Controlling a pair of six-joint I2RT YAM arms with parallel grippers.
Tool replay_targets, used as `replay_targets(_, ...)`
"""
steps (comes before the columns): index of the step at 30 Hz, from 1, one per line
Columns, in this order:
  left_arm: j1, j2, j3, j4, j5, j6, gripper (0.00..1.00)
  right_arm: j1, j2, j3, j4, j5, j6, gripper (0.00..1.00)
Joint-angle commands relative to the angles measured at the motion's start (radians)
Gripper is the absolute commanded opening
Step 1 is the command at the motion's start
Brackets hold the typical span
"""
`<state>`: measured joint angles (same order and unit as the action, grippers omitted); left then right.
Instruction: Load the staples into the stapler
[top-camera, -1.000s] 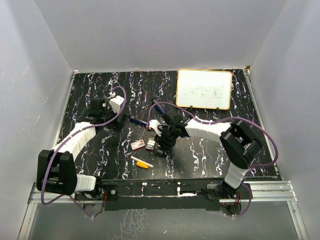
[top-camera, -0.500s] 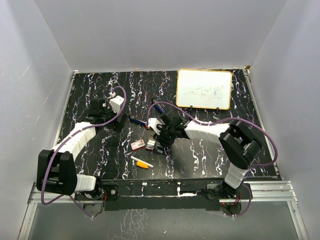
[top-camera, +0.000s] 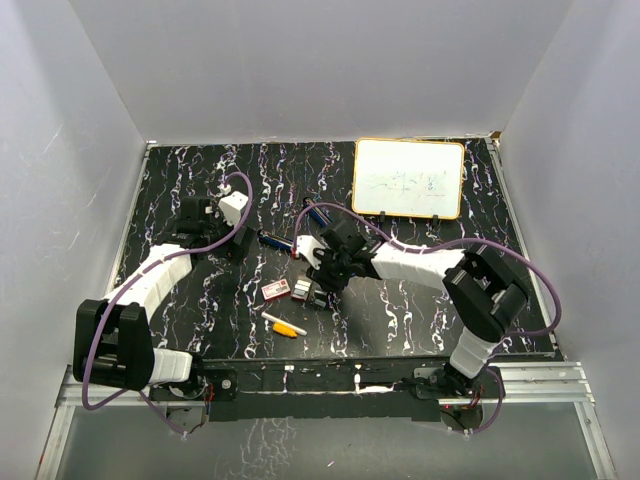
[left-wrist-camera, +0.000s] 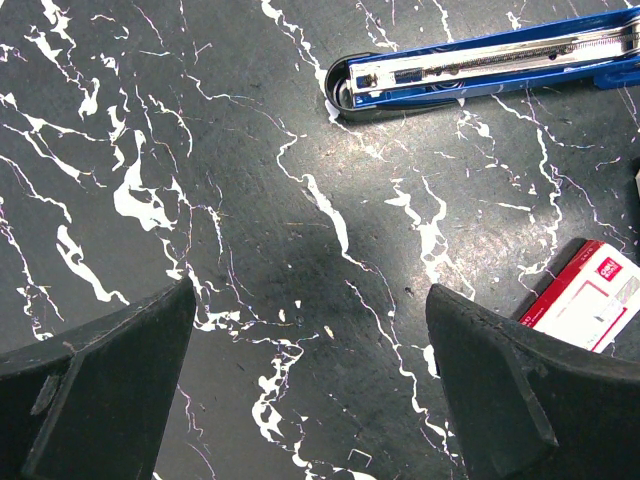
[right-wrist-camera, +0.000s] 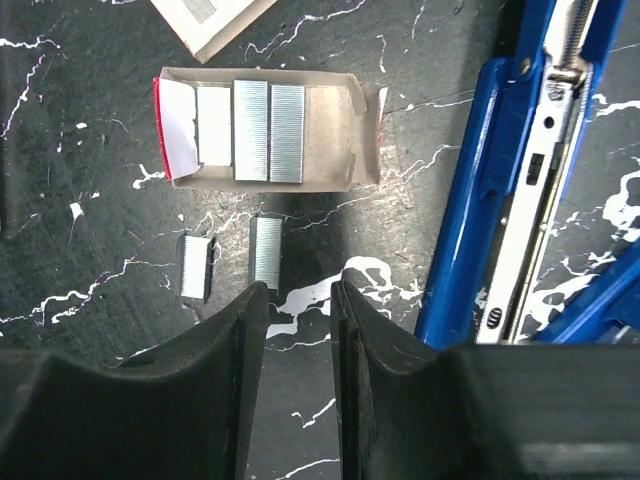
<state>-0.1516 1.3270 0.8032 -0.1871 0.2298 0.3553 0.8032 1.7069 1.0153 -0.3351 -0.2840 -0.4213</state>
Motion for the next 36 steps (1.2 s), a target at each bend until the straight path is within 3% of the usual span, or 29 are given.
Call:
replay_targets(1,0.002,-0.022,0.016,-0.014,0.025,-0.008,0.97,0.002,-0.07,-0.007,0.049,0.029,-0.007,0.35)
replay_targets(14,0.003,-0.025,0.016,-0.014,0.028,-0.008,0.97,0.002,-0.106,-0.09,0.067,-0.008,-0.036,0.46)
replay_targets(36,0.002,-0.027,0.014,-0.014,0.02,-0.006,0.97,0.02,-0.05,-0.093,0.117,0.0,-0.014,0.45)
